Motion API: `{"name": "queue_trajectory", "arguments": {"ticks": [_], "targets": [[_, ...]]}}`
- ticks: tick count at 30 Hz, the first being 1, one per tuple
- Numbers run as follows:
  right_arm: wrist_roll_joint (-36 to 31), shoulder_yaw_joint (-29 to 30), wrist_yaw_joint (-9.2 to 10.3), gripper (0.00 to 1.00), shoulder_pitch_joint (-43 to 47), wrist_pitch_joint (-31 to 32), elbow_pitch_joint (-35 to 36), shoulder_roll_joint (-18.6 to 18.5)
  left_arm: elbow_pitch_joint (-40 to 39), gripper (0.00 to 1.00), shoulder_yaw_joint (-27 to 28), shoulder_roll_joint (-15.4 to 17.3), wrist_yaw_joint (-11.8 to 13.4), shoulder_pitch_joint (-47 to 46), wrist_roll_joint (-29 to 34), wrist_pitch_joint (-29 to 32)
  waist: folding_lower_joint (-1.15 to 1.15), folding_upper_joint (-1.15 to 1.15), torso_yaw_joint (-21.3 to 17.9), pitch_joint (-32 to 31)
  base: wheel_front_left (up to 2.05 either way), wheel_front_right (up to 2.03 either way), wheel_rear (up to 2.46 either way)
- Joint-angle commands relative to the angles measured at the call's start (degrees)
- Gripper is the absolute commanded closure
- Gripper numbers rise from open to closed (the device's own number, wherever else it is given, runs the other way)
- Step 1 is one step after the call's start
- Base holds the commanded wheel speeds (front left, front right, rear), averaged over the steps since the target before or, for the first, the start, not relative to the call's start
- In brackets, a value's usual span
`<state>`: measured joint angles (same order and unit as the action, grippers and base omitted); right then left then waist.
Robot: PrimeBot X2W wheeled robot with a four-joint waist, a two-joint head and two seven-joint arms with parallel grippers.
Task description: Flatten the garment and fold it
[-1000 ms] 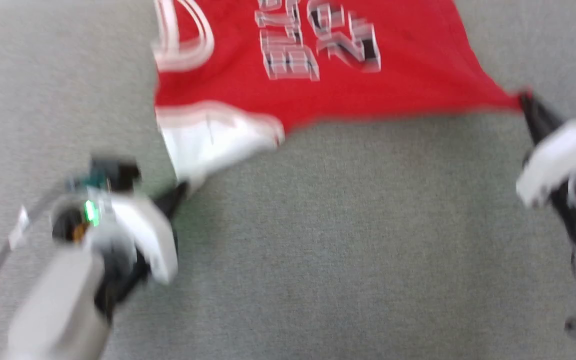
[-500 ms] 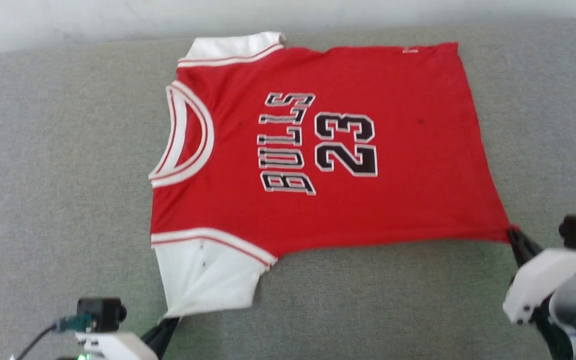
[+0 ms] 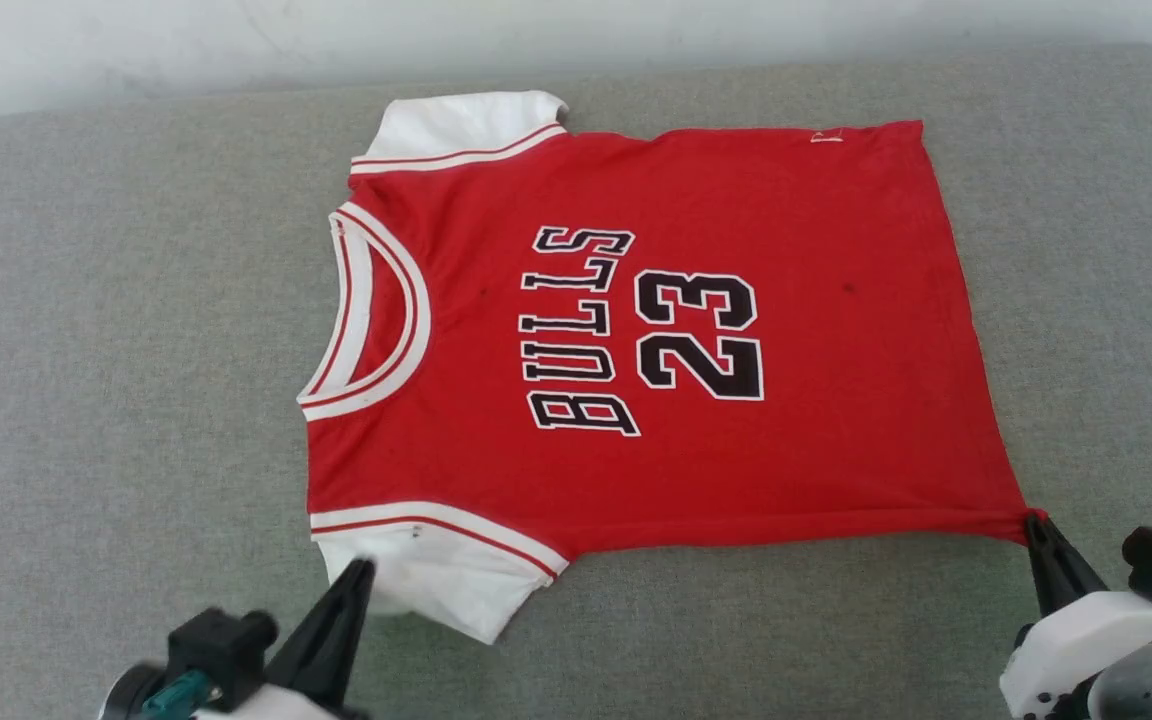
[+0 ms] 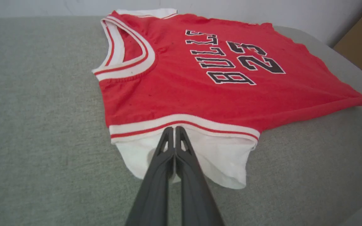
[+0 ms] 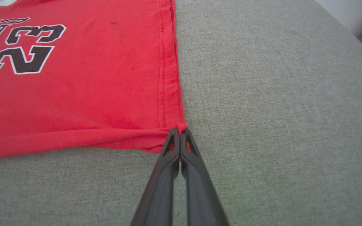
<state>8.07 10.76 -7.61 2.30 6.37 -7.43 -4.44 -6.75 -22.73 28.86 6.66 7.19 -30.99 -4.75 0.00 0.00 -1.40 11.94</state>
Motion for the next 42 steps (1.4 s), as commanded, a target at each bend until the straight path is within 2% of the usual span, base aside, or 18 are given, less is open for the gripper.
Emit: {"name": "queue_trajectory", "arguments": {"ticks": [1,4,9,20,25,29,37,42], "targets": [[-0.3,-0.4,0.12,1.0,-0.1,-1.8,-0.4,0.2,0.2,1.0,-0.6,-1.1,0.0,-2.1,1.4,-1.8,0.0,0.0,-0.2,0.1,0.0,0.0,0.0],[-0.6,-1.6,0.12,1.0,-1.7,-4.3,-0.9,0.1,1.2,1.0,-1.5,-1.8,-0.4,-6.3,4.5,-4.6,0.0,0.0,-0.8,0.5,0.0,0.0,0.0],[-0.7,-3.2,0.12,1.0,-4.7,-3.7,-0.6,-0.8,1.9,1.0,-1.6,-1.5,-1.1,-12.2,6.6,-4.6,0.0,0.0,-1.8,1.4,0.0,0.0,0.0],[0.0,-8.8,0.12,1.0,-17.7,4.5,-0.9,-5.7,5.8,1.0,0.6,2.1,-5.2,-30.3,8.5,-0.8,0.0,0.0,-4.5,7.9,0.0,0.0,0.0],[0.4,-9.7,0.12,1.0,-23.4,8.0,-3.1,-6.8,10.4,1.0,0.9,3.0,-7.9,-37.4,7.6,1.5,0.0,0.0,-5.0,11.3,0.0,0.0,0.0],[0.4,-10.0,0.12,1.0,-27.2,10.9,-5.0,-7.5,14.5,1.0,1.0,3.0,-8.5,-41.5,7.4,3.3,0.0,0.0,-5.3,13.6,0.0,0.0,0.0],[2.0,-12.2,0.12,1.0,-32.6,18.6,-7.9,-8.7,24.5,1.0,0.8,4.8,-10.3,-47.1,5.9,10.0,0.0,0.0,-5.8,16.3,0.0,0.0,0.0],[5.1,-13.1,0.12,1.0,-34.4,26.1,-9.4,-8.8,29.9,1.0,-0.3,5.8,-11.9,-47.8,1.4,21.8,0.0,0.0,-6.1,16.5,0.0,0.0,0.0]]}}
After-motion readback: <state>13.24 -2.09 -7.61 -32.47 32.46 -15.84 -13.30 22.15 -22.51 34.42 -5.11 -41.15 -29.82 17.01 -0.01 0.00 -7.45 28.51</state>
